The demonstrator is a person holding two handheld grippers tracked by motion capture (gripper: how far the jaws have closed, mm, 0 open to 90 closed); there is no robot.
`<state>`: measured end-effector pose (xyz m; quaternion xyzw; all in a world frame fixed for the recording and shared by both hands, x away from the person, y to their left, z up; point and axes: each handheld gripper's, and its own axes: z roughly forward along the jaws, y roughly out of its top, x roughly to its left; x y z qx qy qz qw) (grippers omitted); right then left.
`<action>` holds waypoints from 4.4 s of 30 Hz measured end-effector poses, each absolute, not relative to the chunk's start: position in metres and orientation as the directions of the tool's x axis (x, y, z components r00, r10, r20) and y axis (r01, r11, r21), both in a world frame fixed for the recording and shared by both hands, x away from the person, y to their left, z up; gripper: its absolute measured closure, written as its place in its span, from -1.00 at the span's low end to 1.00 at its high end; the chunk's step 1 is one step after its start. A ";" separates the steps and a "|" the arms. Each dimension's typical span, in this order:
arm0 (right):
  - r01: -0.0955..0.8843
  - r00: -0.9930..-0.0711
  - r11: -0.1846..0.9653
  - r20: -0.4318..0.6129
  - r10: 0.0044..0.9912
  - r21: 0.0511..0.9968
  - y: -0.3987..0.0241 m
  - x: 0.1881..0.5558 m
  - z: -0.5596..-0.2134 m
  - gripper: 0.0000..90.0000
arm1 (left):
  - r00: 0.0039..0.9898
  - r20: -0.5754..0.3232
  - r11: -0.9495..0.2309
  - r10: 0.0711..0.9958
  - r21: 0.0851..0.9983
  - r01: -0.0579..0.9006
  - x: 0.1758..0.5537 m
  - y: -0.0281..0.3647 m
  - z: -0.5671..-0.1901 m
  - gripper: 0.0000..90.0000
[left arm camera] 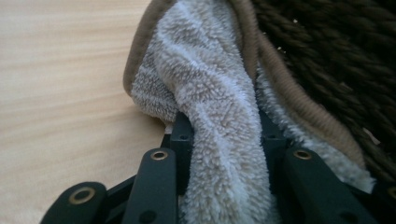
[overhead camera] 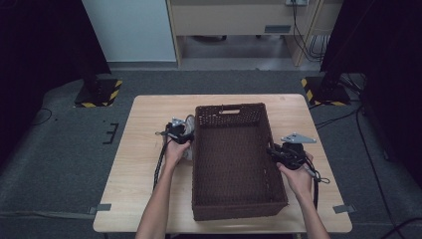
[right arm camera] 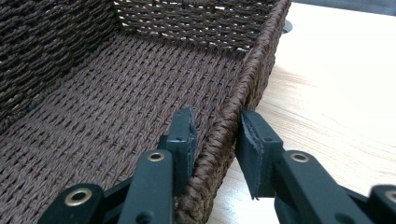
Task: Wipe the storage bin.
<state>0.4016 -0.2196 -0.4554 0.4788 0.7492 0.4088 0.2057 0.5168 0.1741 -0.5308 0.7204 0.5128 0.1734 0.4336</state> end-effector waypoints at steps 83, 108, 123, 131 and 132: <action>0.463 -0.500 0.220 0.048 0.865 0.859 -0.225 0.379 -0.445 0.35 | 0.491 -0.239 -0.042 0.838 0.868 0.495 0.386 0.200 -0.479 0.48; 0.550 -0.437 0.248 0.021 0.899 0.797 -0.209 0.377 -0.448 0.54 | 0.550 -0.266 -0.028 0.792 0.883 0.468 0.361 0.187 -0.467 0.54; 0.530 -0.446 0.249 0.017 0.895 0.811 -0.212 0.378 -0.451 0.51 | 0.527 -0.220 -0.149 0.821 0.808 0.570 0.355 0.187 -0.513 0.52; 0.535 -0.453 0.244 0.031 0.891 0.809 -0.213 0.378 -0.449 0.45 | 0.532 -0.278 -0.007 0.799 0.882 0.471 0.341 0.213 -0.457 0.51; 0.536 -0.456 0.247 0.030 0.890 0.807 -0.214 0.378 -0.448 0.44 | 0.540 -0.287 0.006 0.791 0.887 0.462 0.336 0.214 -0.449 0.51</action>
